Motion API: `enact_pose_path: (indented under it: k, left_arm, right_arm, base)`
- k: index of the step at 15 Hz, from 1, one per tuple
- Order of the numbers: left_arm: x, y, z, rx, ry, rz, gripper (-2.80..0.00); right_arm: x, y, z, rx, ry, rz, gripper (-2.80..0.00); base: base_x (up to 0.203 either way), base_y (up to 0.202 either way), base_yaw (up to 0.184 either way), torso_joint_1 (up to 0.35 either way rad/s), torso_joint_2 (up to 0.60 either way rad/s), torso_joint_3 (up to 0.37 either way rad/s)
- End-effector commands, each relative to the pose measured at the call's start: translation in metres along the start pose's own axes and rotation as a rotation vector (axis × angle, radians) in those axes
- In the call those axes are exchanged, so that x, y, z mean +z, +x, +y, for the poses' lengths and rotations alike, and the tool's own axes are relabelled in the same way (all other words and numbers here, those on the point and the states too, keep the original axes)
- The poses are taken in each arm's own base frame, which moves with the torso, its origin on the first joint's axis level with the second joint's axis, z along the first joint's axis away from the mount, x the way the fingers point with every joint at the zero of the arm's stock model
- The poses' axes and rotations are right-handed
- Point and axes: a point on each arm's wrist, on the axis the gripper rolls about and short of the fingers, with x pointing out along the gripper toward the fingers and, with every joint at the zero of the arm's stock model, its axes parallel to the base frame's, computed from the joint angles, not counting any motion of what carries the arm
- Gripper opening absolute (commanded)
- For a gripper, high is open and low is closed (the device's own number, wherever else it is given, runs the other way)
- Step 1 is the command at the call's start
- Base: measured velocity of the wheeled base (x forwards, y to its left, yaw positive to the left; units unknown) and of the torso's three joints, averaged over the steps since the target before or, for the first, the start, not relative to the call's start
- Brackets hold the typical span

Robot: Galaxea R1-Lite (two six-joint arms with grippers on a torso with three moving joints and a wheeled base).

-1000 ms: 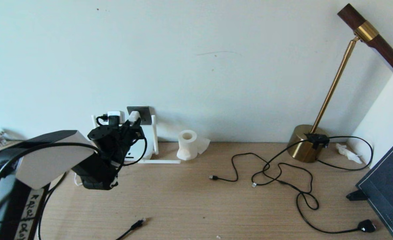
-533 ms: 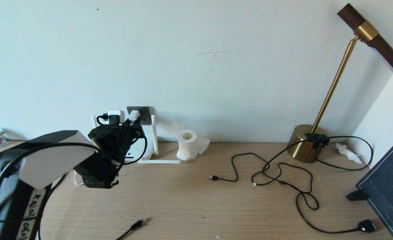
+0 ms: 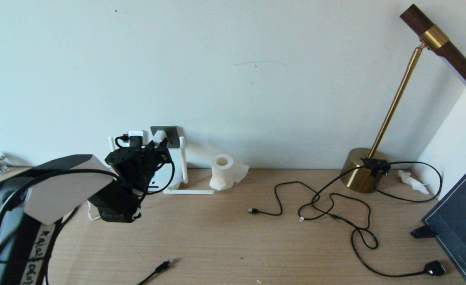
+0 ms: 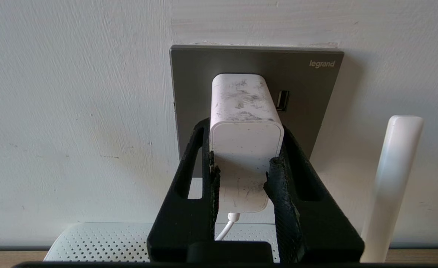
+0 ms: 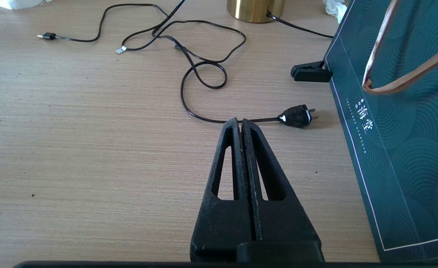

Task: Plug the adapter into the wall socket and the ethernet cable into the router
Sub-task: Plug plug into socket

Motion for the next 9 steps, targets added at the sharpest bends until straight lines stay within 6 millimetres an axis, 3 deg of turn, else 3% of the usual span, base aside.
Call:
enact_pose_path:
  k: [1, 9]
  left_arm:
    - [0.0069, 0.001, 0.0023, 0.007, 0.0, -0.025, -2.8]
    - [0.0106, 0.001, 0.0024, 0.008, 0.0, -0.031, -2.8]
  right_arm:
    - [-0.0001, 0.0, 0.0, 0.001, -0.002, 0.002, -2.8]
    - [-0.0001, 0.0, 0.0, 0.0, -0.002, 0.002, -2.8]
  base:
    - [0.0, 0.0, 0.0, 0.0, 0.0, 0.0]
    - [0.0, 0.0, 0.0, 0.0, 0.0, 0.0]
